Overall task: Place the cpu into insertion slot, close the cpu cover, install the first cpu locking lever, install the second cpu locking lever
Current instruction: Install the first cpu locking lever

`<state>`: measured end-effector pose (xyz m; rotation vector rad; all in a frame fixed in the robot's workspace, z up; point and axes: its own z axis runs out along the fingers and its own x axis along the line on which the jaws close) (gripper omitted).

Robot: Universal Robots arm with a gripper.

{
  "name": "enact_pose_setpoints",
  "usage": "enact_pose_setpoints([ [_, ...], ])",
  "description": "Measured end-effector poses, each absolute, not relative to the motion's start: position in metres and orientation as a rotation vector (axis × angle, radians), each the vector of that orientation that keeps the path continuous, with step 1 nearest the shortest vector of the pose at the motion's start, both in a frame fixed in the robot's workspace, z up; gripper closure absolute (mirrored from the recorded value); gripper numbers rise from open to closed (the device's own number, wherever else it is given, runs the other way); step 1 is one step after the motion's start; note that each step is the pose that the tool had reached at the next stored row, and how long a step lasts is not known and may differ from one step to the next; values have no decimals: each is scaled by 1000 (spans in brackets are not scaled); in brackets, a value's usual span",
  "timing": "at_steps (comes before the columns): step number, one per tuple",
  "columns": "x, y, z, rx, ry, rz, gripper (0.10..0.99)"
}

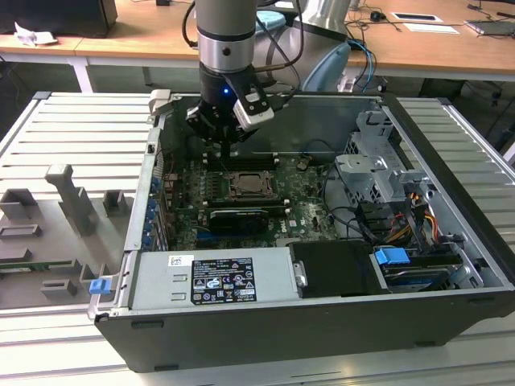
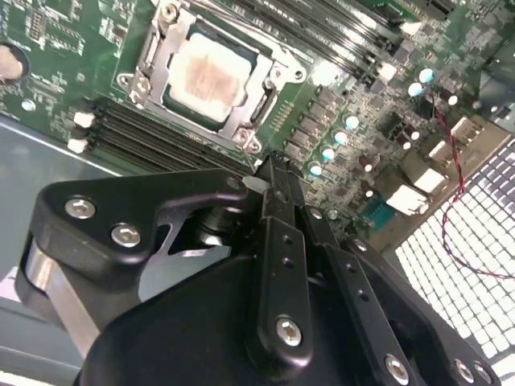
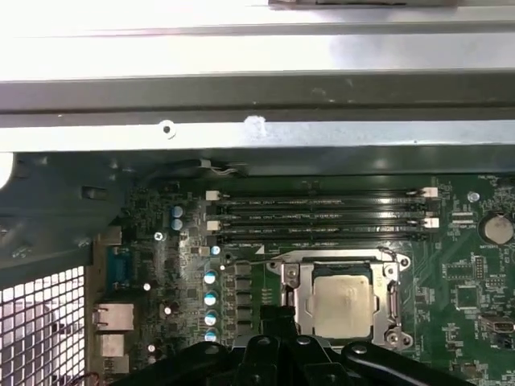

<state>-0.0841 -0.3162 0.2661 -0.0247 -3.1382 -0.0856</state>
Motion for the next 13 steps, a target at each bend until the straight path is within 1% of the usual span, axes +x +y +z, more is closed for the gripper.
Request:
enact_pose_setpoints([
  [6,-107,-316,265,-12,-3138,-89,980],
  [13,-112,-316,264,7,-3139,-89,980],
])
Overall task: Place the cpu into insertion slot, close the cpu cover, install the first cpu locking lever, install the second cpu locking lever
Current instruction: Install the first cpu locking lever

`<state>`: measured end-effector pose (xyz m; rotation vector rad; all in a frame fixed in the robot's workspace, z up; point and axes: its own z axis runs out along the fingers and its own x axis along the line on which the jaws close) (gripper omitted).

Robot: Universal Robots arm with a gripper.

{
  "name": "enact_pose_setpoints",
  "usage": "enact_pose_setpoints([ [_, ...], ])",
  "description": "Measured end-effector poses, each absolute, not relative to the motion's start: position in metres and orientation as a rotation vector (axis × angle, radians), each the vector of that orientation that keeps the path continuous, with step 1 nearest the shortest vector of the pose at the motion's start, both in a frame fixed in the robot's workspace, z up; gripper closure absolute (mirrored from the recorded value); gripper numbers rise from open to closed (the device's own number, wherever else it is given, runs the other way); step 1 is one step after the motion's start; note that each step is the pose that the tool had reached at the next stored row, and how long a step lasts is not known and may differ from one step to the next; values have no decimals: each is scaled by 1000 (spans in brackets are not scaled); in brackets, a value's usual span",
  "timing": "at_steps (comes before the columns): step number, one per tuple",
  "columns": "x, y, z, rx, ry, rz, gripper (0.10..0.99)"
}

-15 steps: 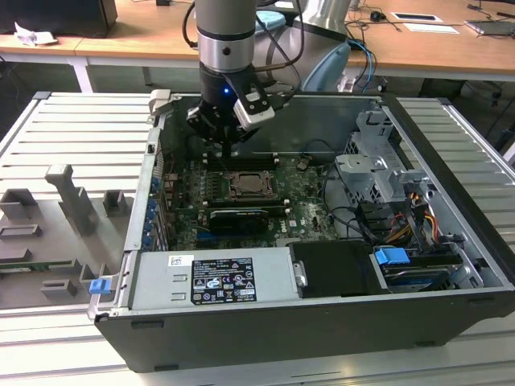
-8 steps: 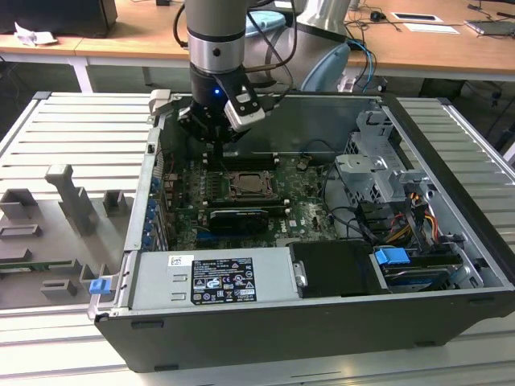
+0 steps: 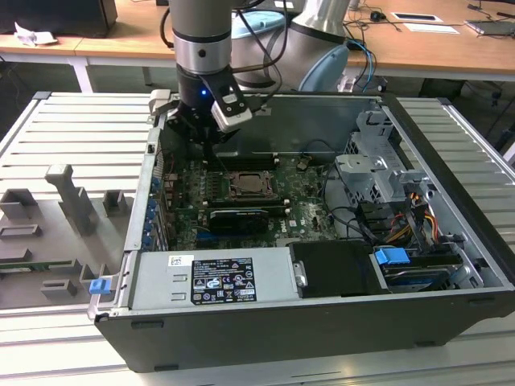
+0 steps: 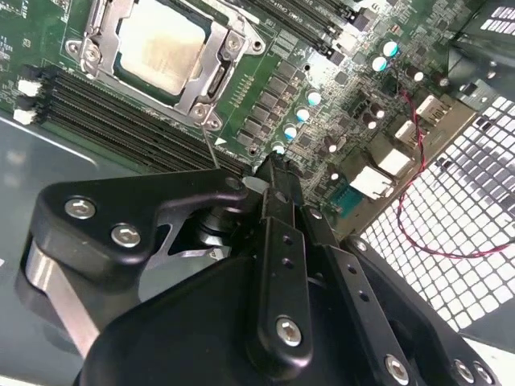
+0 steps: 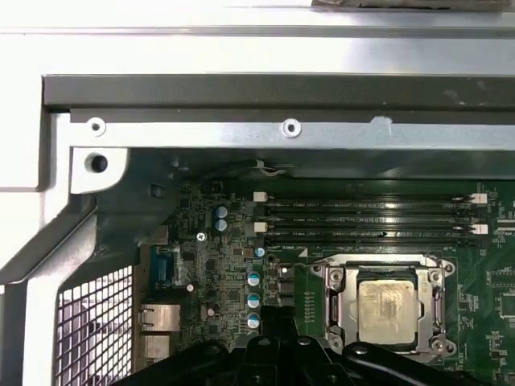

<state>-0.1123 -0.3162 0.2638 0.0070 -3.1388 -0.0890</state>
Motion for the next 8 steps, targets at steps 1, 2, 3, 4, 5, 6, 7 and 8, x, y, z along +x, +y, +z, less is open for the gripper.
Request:
enact_pose_setpoints([
  [1,-113,-316,264,8,-3139,-89,980],
  [2,-113,-316,264,10,-3139,-89,980],
  [3,-114,-316,264,11,-3139,-89,980],
  [4,-114,-316,264,12,-3139,-89,980],
  [5,-116,-316,263,14,-3138,-89,980],
  [6,-118,-316,263,16,-3139,-89,980],
  [7,-119,-316,263,16,-3139,-89,980],
  [8,-120,-316,263,17,-3139,-89,980],
])
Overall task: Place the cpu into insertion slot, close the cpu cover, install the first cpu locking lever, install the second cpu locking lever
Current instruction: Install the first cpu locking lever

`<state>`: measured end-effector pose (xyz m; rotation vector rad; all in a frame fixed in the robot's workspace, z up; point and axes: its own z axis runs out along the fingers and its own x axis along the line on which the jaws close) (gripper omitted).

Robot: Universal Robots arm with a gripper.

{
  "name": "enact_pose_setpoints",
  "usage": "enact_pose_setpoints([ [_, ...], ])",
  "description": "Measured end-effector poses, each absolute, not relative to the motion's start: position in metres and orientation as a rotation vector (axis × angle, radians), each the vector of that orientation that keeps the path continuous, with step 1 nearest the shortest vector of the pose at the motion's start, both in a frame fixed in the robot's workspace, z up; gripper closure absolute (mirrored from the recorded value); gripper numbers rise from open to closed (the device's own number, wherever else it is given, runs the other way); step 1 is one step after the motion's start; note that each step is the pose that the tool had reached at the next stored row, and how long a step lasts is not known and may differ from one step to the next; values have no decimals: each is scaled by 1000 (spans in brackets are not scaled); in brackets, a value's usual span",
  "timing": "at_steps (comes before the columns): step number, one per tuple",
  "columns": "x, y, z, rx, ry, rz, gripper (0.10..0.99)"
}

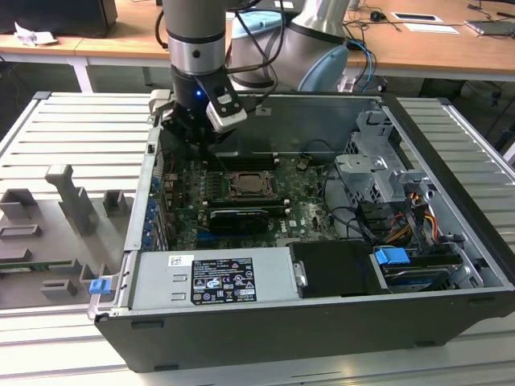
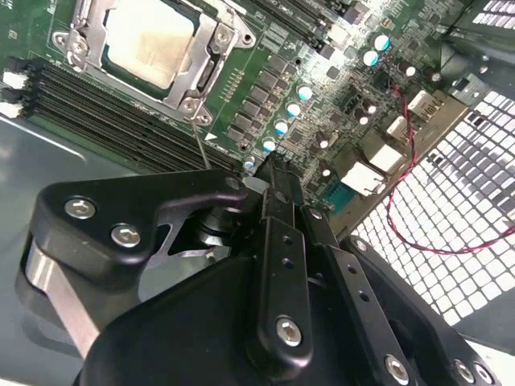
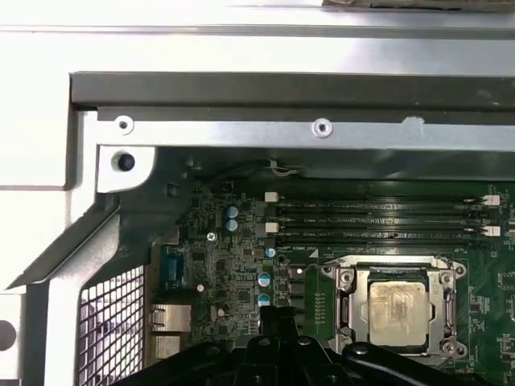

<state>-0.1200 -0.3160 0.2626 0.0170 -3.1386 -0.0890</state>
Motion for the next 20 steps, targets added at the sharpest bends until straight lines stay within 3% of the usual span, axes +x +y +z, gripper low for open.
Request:
enact_pose_setpoints([
  [20,-102,-291,254,27,-3138,-89,980],
])
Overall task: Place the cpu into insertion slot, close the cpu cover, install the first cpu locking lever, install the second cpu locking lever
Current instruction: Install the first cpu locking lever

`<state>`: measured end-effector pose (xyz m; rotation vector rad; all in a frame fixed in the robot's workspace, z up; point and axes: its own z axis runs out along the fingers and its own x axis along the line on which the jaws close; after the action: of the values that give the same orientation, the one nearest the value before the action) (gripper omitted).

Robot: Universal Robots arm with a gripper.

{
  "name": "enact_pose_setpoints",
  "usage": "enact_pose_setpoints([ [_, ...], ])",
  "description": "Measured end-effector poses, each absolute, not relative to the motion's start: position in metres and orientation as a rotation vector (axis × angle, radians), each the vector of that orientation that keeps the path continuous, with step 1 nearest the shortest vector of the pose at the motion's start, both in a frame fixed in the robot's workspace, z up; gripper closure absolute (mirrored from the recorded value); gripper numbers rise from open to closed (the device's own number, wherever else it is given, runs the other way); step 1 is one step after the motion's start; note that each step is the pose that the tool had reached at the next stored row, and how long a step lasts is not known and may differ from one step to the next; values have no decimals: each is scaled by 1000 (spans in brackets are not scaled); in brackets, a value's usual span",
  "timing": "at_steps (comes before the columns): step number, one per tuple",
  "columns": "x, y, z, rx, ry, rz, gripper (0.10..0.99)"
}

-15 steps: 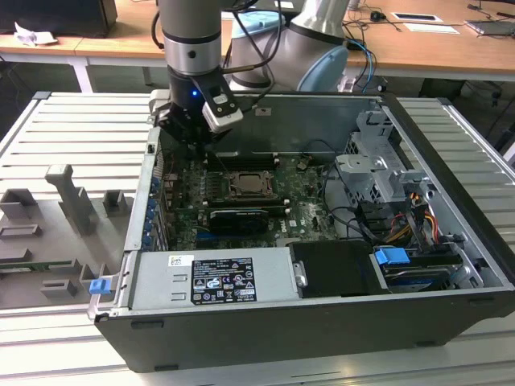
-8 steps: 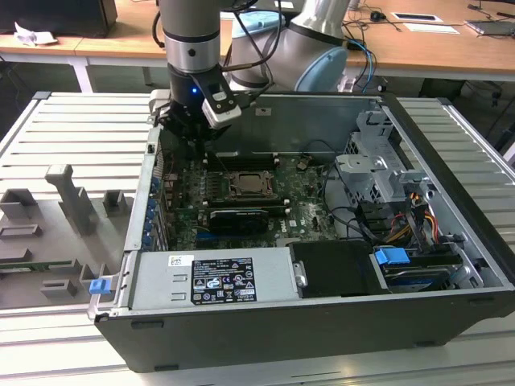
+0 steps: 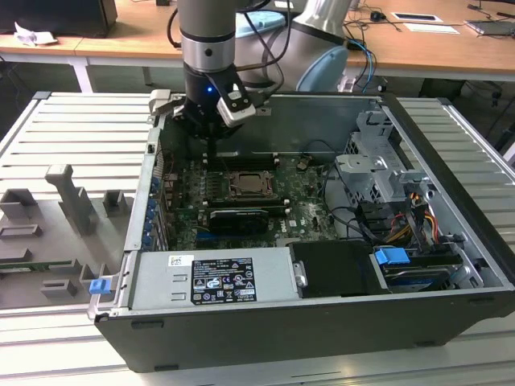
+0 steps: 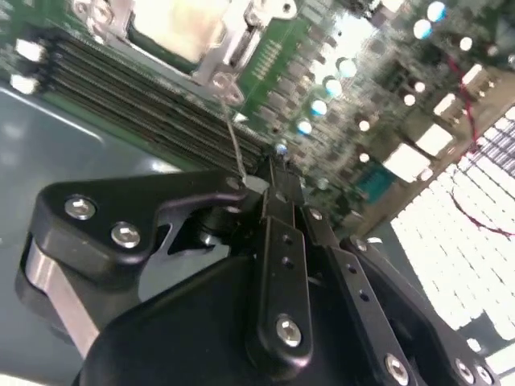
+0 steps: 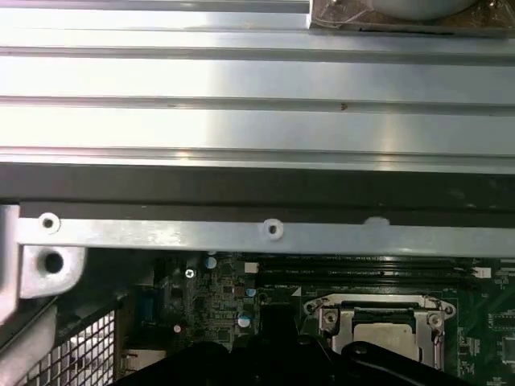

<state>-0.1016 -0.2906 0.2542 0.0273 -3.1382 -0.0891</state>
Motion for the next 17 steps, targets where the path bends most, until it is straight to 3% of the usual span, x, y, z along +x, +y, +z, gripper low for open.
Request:
enact_pose_setpoints([
  [17,-65,-290,253,28,-3138,-88,980],
])
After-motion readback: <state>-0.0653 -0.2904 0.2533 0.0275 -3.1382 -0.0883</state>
